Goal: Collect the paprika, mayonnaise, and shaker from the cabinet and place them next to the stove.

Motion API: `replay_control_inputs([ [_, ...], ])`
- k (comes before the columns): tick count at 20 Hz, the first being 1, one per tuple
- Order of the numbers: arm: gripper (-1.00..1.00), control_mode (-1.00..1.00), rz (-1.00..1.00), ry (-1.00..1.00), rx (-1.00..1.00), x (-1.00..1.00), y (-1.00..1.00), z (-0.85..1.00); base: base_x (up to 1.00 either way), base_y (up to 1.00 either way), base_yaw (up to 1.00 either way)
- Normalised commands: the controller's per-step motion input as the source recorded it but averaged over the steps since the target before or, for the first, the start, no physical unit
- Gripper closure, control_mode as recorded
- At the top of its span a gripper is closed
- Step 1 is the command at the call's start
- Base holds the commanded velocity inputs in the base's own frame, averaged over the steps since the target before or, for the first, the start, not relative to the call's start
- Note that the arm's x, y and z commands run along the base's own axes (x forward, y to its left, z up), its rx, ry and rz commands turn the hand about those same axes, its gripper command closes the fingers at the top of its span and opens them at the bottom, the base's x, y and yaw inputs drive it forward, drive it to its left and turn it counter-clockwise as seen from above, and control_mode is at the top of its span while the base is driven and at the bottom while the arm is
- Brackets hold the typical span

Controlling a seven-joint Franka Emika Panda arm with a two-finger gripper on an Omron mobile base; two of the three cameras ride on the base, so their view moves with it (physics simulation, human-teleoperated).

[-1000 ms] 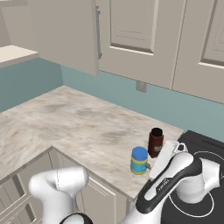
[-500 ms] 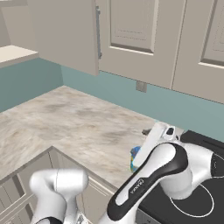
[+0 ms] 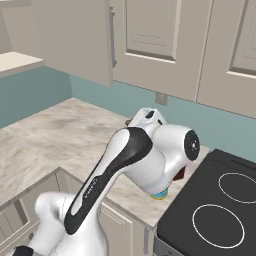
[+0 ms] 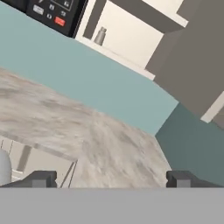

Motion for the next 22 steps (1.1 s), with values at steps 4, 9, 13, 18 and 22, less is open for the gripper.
replay_control_inputs([
  [4,-1.00,-1.00,0.00,0.09,-0.08,0.00,1.00,0.59,0.00,0.00,0.00],
  [9,-1.00,-1.00,0.00,0.05,-0.04,0.00,1.00,0.39,0.00,0.00,0.00],
  [13,-1.00,-1.00,0.00,0.05,-0.02,0.00,1.00,0.28,0.00,0.00,0.00],
  [18,-1.00,-1.00,0.00,0.04,-0.03,0.09,1.00,0.10,0.00,0.00,0.00],
  [22,-1.00,-1.00,0.00,0.05,-0.04,0.29,0.99,0.00,0.00,0.00,0.00],
])
